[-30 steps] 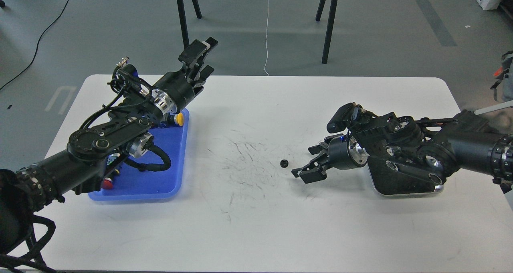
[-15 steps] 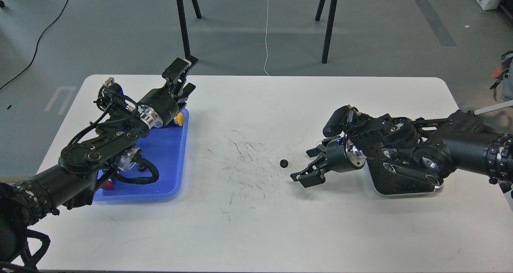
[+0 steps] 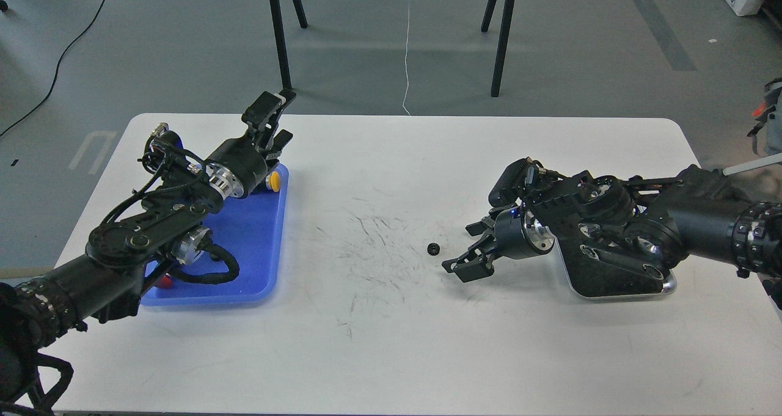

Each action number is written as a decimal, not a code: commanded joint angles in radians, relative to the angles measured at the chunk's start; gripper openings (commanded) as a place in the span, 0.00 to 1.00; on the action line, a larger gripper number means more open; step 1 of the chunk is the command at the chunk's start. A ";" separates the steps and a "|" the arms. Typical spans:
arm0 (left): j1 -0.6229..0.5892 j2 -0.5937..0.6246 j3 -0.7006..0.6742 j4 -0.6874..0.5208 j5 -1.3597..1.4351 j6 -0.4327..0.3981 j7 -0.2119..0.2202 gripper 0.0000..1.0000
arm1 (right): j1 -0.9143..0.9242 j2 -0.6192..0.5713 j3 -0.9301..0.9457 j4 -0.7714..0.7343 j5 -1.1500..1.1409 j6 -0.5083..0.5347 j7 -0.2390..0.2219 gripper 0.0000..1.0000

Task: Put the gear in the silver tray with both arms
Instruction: 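Lower the right gripper over the black gear on the table, then close the right gripper around the black gear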

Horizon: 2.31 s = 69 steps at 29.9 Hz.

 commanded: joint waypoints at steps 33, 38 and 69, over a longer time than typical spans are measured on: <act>0.000 -0.002 -0.001 -0.010 0.001 -0.002 0.000 1.00 | -0.040 0.101 0.029 -0.127 0.014 -0.064 0.000 0.92; 0.000 -0.002 -0.001 -0.010 0.001 -0.002 0.000 1.00 | -0.055 0.104 0.031 -0.124 0.014 -0.149 0.000 0.92; -0.001 0.011 -0.002 -0.010 0.006 -0.005 0.000 1.00 | -0.060 0.133 -0.017 -0.152 0.013 -0.055 0.000 0.73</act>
